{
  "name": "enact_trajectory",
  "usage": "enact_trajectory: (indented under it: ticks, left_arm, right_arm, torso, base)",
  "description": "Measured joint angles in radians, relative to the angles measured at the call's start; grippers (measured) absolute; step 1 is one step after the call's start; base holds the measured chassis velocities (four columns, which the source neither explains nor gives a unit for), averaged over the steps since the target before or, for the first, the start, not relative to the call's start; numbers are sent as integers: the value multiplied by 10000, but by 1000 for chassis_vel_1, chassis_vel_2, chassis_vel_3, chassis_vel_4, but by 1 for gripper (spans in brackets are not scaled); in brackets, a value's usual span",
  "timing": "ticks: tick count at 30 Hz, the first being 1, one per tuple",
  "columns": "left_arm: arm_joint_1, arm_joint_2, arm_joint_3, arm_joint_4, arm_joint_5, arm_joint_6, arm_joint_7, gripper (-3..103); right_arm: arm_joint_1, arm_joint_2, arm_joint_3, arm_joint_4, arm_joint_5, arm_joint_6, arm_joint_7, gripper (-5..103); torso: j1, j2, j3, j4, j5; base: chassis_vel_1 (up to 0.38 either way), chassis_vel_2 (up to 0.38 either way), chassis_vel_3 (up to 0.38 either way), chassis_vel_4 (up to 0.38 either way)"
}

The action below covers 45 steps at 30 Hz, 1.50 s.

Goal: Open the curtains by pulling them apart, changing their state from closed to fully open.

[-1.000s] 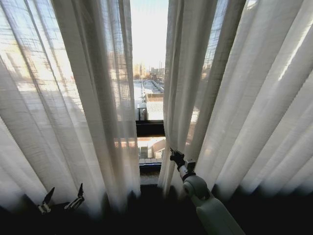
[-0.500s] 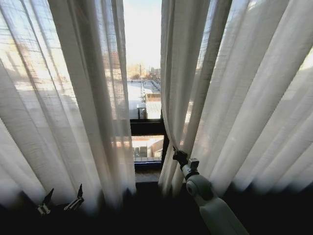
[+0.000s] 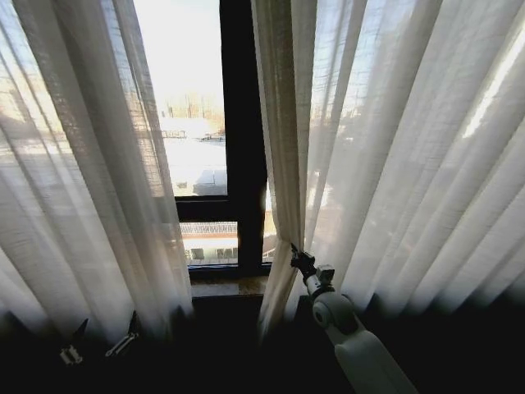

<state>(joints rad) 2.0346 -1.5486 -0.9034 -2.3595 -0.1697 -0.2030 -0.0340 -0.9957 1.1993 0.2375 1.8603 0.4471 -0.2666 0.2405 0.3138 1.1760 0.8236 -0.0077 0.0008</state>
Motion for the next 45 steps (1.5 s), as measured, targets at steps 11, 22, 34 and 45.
enact_trajectory:
  ticks: [11,22,34,45]
  left_arm:
    - [-55,-1,30,46,14,-33,70,100]
    - [-77,27,4,61,14,-34,77,100]
    - [-53,-52,53,62,113,-53,114,100]
    - [-52,-102,105,72,199,-71,120,100]
  right_arm:
    - [-119,-29,34,31,-11,20,-3,0]
    - [20,-22,-12,-72,-16,23,-9,0]
    - [3,-104,22,-90,-20,38,-36,0]
    - [-39,-162,23,-27,-20,38,-38,0]
  torso:
    - [2,0,0,0,-7]
    - [2,0,-2,1,-10]
    - [3,-1,0,1,-3]
    - [2,0,0,0,-5]
  base:
    - [-361,-349,355,358]
    - [-364,-352,366,362]
    - [-341,-355,354,347]
    - [-359,-351,352,352]
